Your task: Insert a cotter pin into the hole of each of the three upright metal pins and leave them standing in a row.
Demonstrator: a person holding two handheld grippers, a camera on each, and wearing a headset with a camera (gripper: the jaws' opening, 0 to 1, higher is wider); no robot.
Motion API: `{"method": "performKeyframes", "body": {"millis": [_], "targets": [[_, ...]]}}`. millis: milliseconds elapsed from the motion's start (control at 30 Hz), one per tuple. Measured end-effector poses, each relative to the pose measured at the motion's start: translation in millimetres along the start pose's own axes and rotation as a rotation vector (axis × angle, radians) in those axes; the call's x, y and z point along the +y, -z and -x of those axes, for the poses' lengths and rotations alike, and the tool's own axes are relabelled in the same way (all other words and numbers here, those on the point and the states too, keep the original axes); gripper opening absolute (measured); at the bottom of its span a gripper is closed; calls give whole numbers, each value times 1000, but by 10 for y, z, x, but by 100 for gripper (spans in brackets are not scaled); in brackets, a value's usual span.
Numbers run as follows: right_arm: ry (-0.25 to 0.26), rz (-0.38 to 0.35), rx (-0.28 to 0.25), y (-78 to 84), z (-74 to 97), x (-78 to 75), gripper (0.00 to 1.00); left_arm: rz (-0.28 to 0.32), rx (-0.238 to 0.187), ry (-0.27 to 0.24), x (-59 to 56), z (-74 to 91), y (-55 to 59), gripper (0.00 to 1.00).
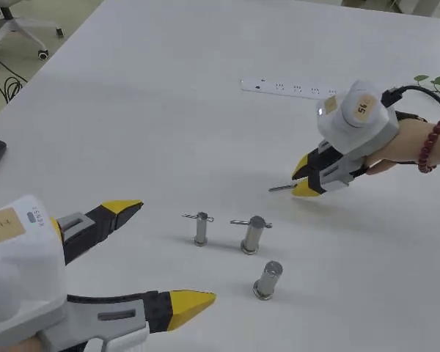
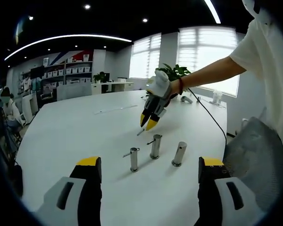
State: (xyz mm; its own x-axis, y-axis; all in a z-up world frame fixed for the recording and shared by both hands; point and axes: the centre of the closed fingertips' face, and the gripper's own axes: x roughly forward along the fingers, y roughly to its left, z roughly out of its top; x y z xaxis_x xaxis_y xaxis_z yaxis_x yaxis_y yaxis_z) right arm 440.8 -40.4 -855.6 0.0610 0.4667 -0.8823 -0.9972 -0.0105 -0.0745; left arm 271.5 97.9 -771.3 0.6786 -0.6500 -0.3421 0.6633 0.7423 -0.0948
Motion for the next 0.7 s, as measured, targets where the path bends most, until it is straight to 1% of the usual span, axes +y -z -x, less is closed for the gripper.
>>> {"method": "performKeyframes", "body": {"millis": [100,200,300,367,433,567,700], "targets": [[1,10,9,19,-22,-30,16,9,1,4,-10,1,16,84],[-15,17,14,35,-53,-26,14,12,6,4,-9,-1,30,84],[-22,29,22,42,-73,-33,13,19,2,0,4,-3,21,83],[-37,33,21,35,-84,-19,12,23,-2,-2,13,-3,13,82],[-36,59,42,53,-97,-30,11,25,-2,-3,19,-2,13,82],[-50,65,45,37,-97,-18,10,27,2,-3,25,-1,19,82],[-70,90,66,41,-102,9,7,25,6,-5,32,-2,26,81]]}}
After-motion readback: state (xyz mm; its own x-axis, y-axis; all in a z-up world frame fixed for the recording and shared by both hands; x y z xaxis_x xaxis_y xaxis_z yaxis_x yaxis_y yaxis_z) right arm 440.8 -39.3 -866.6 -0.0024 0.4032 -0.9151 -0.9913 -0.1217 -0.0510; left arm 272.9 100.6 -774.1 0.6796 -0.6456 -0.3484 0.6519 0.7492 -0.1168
